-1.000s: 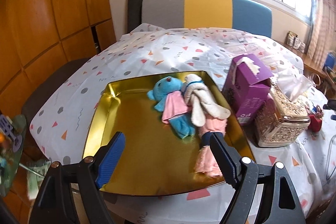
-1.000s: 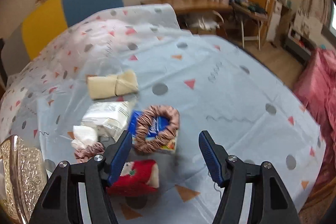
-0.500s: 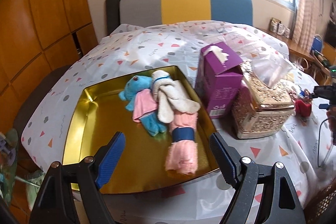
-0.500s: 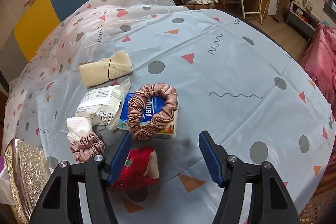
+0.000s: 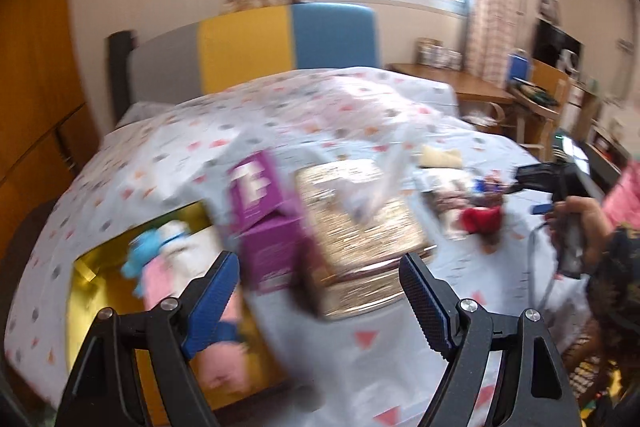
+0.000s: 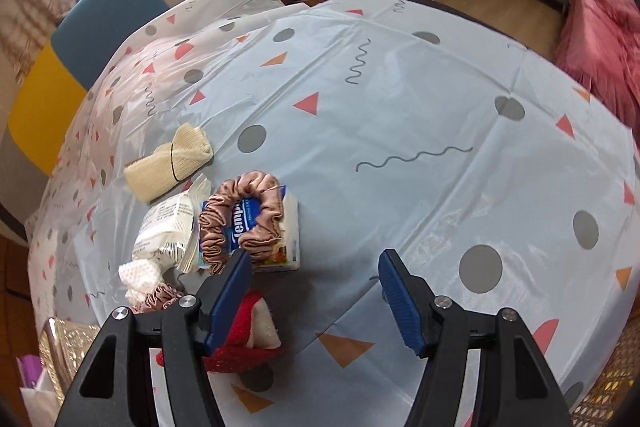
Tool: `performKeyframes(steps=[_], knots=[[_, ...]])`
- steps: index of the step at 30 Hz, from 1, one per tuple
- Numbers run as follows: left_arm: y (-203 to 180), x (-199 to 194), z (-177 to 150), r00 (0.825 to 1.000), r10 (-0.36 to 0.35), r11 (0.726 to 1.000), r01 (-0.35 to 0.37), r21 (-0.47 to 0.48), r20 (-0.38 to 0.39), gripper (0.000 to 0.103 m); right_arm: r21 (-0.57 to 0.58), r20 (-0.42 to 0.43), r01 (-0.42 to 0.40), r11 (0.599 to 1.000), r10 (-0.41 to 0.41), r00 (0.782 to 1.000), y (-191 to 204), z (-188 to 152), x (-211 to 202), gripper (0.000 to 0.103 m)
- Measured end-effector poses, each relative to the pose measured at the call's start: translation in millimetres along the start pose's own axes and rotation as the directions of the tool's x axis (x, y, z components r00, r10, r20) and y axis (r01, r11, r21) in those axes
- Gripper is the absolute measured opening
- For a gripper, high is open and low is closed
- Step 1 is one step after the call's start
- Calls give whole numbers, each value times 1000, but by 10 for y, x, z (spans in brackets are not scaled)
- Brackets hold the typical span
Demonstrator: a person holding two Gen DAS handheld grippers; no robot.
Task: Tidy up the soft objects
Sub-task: 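Move both tools from the tray over to the items on the table, then grasp the white cloth with the satin scrunchie using the left tool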
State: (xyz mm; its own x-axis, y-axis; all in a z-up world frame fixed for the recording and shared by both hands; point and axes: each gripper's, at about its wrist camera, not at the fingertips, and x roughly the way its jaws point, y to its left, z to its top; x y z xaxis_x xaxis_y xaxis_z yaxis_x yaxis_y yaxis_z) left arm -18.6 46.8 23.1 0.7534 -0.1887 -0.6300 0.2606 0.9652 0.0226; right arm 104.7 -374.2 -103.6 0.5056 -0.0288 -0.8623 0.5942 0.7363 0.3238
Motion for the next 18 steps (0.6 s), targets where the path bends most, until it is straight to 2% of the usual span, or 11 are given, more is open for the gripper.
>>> performKeyframes(steps=[5,9,11,13,15,18], knots=[[-510,177,283,994,-111,990,112,84,-23,82,39,1,-16,999,15,1000,-83,23,-32,67],[-879,460,486,973,-206,973,215,82,-109,71,54,-15,-37,998,38,999,-101,30,-21,67],[-1066,632,571,966,-213,971,226,80,-144,67,58,-15,-51,997,52,999,-104,31,-31,67],[-1218,814,662,952,-246,964,260,59,-183,61,56,-11,-56,997,57,998,-101,36,-47,67],[-1338,979,716,954,-222,969,240,65,-203,60,63,-10,-67,996,68,998,-111,41,-57,67],[-1526,1352,751,945,-206,972,228,60,-255,60,78,-5,-85,993,85,996,-133,49,-74,67]])
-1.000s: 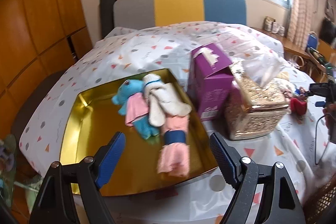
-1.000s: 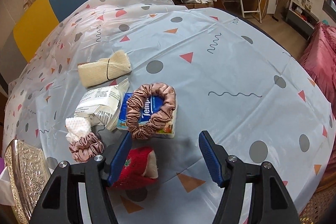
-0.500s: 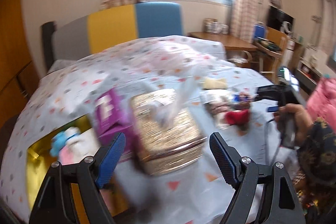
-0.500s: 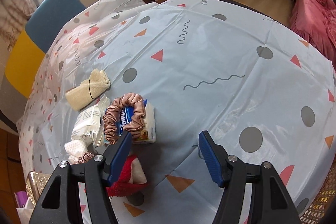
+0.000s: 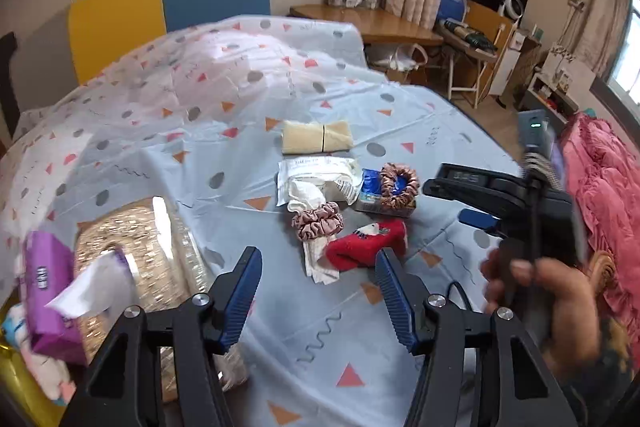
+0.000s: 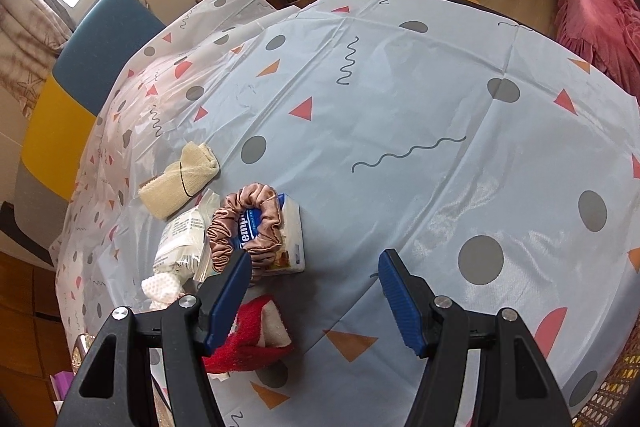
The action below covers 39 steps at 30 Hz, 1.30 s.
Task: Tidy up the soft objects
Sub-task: 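Grasp the white cloth with the satin scrunchie using the left tool, then carry the white cloth toward the tray with the left tool while the right tool grasps the beige bandage roll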
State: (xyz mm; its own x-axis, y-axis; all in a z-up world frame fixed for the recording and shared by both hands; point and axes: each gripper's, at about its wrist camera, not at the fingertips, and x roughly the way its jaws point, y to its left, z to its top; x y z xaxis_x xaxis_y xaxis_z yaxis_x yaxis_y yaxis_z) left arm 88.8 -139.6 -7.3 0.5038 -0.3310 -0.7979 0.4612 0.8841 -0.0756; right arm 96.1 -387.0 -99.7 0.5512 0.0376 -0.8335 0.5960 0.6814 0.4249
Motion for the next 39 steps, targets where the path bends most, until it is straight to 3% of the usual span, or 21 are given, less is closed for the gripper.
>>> performKeyframes(steps=[3,7,15,18,24,30,34,39], knots=[[-38,361,96,998,39,999,-40,-8,-52,60,14,-1,-19,1000,19,1000,-14,5,-11,67],[4,720,213,995,29,997,-36,-73,-94,60,27,-7,-39,999,39,999,-21,6,-6,67],[28,1361,309,980,44,992,-66,-107,-195,61,26,-16,-62,998,62,998,5,-14,2,67],[92,1543,231,973,2,990,-35,-140,-232,41,27,-16,-67,997,68,998,9,-15,4,67],[177,1291,74,986,-8,985,-22,-174,-167,38,31,-20,-82,996,83,996,2,-15,16,67],[33,734,-5,999,20,995,-23,-95,-36,38,-8,-14,-73,997,73,997,68,-40,-1,67],[-17,380,-126,999,16,999,-14,-45,46,38,-70,-17,-75,995,73,997,186,-72,2,67],[0,141,-258,997,-17,999,20,-32,71,38,-134,-25,-80,988,78,997,296,-102,10,67]])
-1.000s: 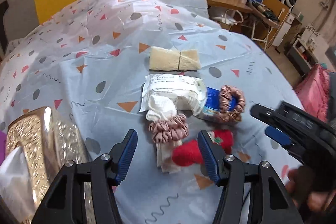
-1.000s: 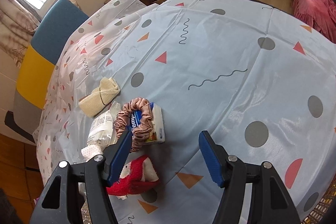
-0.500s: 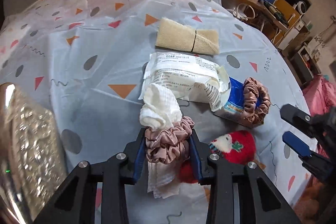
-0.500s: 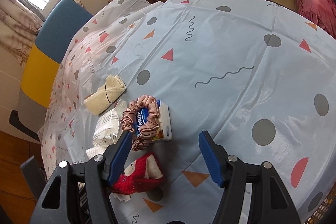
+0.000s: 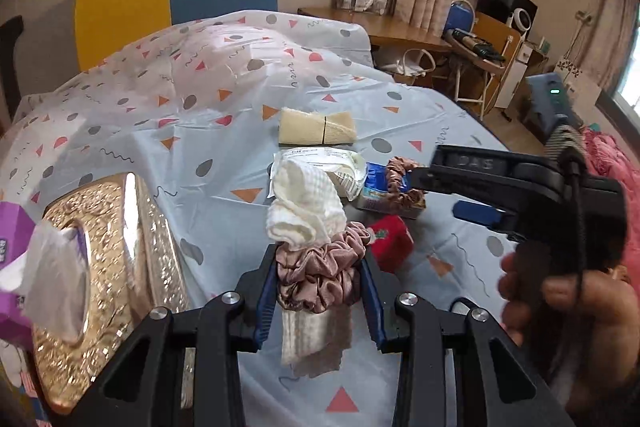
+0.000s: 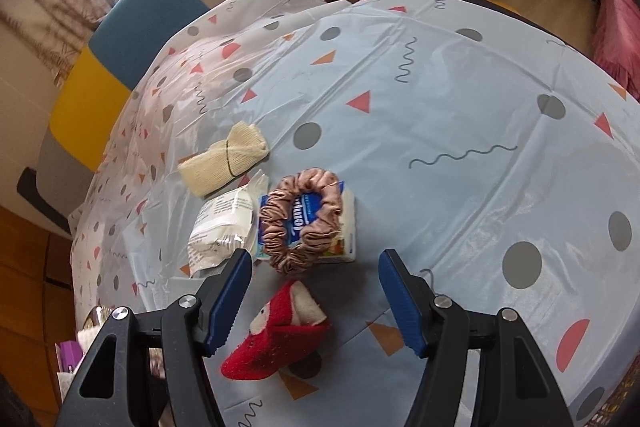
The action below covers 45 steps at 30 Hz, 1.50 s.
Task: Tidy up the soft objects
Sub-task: 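Carry the white cloth toward the tray with the left tool while the right tool grasps the beige bandage roll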
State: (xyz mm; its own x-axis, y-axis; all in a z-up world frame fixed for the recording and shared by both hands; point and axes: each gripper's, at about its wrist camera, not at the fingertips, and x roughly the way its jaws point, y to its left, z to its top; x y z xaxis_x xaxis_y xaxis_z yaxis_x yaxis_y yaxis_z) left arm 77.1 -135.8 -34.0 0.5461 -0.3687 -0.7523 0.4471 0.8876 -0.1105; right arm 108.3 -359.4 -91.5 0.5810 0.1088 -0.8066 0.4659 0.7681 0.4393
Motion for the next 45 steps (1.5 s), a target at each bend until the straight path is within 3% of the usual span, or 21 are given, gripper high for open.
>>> performKeyframes(steps=[7,14,26,30,33,38,41,45], knots=[[-16,-342,-138,999,-18,999,17,44,42,38,-88,-14,17,996,-18,1000,157,-51,41,67],[152,-615,-267,998,-41,999,41,20,44,38,-223,-45,18,975,-28,999,415,-133,107,67],[577,-1214,-449,991,-85,995,89,-36,102,38,-503,8,54,863,-57,998,992,232,347,67],[722,-1389,-482,987,-101,992,109,-57,125,38,-652,74,139,746,-119,990,1297,315,559,67],[863,-1513,-521,984,-107,989,120,-86,145,38,-755,131,231,614,-205,970,1456,360,796,67],[1095,-1685,-628,983,-93,984,116,-137,160,38,-863,155,259,433,-262,953,1601,359,1118,67],[1240,-1765,-713,984,-76,977,105,-183,159,38,-885,178,288,367,-306,935,1678,377,1303,67],[1430,-1843,-782,986,-36,968,75,-238,163,38,-893,167,293,341,-355,920,1755,405,1535,67]])
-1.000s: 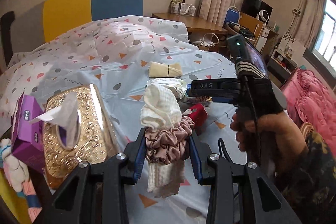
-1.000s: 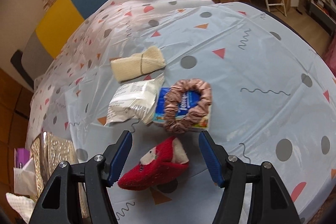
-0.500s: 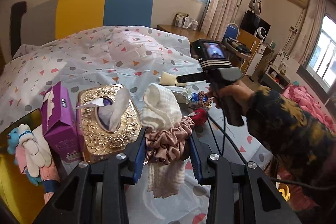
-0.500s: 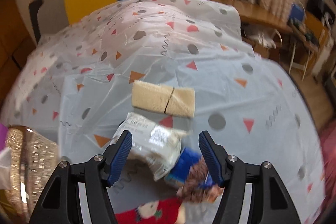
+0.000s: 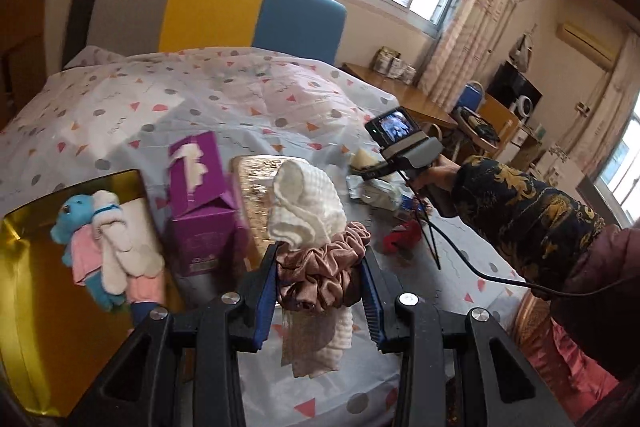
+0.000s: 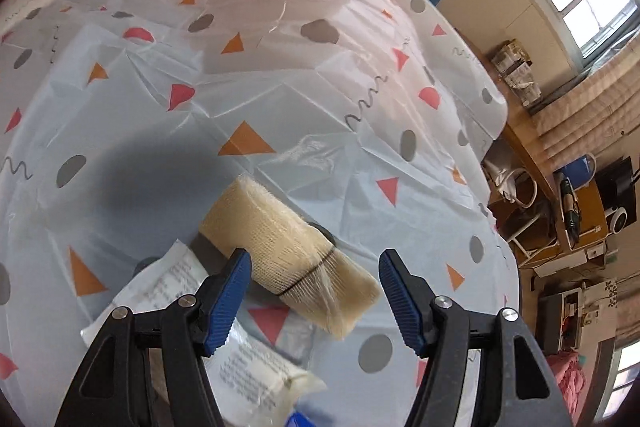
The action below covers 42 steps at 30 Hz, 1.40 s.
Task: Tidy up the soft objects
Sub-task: 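Carry the white cloth toward the tray with the left tool while the right tool grasps the beige bandage roll, then place the white cloth in the gold tray with the left tool while the right tool holds the bandage roll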
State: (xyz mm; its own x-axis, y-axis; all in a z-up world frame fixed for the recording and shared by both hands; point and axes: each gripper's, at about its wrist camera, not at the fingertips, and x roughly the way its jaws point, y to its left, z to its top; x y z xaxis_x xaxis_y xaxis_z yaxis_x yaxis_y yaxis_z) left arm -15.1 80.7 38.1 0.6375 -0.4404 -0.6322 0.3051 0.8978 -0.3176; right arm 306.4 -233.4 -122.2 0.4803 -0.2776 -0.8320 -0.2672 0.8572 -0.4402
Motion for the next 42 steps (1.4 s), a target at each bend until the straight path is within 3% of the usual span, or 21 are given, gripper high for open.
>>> performKeyframes(steps=[3,5,7,8,11,15,18,20,24,28,30,32,35,38,42], knots=[[130,-69,16,999,28,999,-27,-30,21,38,10,-14,-20,1000,20,1000,40,27,88,60],[201,-100,17,999,42,998,-40,-45,29,38,49,-13,-51,998,51,999,5,48,85,35],[257,-137,13,998,56,997,-54,-55,37,38,85,-18,-52,995,54,998,-28,78,56,30],[276,-155,9,997,63,996,-60,-60,41,38,98,-8,-63,993,64,998,-39,102,16,20],[353,-223,-15,995,80,994,-76,-79,51,38,160,35,-70,985,65,997,-157,179,-177,13],[466,-279,-72,994,95,989,-88,-115,56,38,242,144,-156,958,123,982,-324,289,-657,13],[571,-323,-106,992,113,984,-103,-146,59,38,233,179,-262,936,224,958,-273,284,-960,13],[628,-374,-133,991,117,981,-105,-161,66,38,230,181,-357,905,321,930,-152,200,-1114,13],[734,-483,-211,983,164,975,-149,-168,83,38,233,111,-510,828,499,860,189,-78,-1235,13],[941,-558,-370,976,207,958,-188,-216,67,38,274,34,-568,776,583,812,630,-466,-1161,14],[1050,-582,-455,970,236,946,-218,-240,51,38,287,-7,-543,789,569,822,870,-652,-1042,14],[1165,-619,-539,961,272,932,-252,-262,41,38,307,12,-559,770,584,812,999,-799,-988,16],[1392,-667,-674,949,315,901,-295,-317,13,38,304,76,-519,799,523,849,1061,-884,-1037,18],[1648,-692,-781,938,346,865,-325,-382,-14,38,283,123,-494,822,480,869,1124,-936,-1062,18],[1959,-622,-808,939,338,823,-328,-463,-63,38,260,136,-441,859,419,898,1148,-968,-1043,18]])
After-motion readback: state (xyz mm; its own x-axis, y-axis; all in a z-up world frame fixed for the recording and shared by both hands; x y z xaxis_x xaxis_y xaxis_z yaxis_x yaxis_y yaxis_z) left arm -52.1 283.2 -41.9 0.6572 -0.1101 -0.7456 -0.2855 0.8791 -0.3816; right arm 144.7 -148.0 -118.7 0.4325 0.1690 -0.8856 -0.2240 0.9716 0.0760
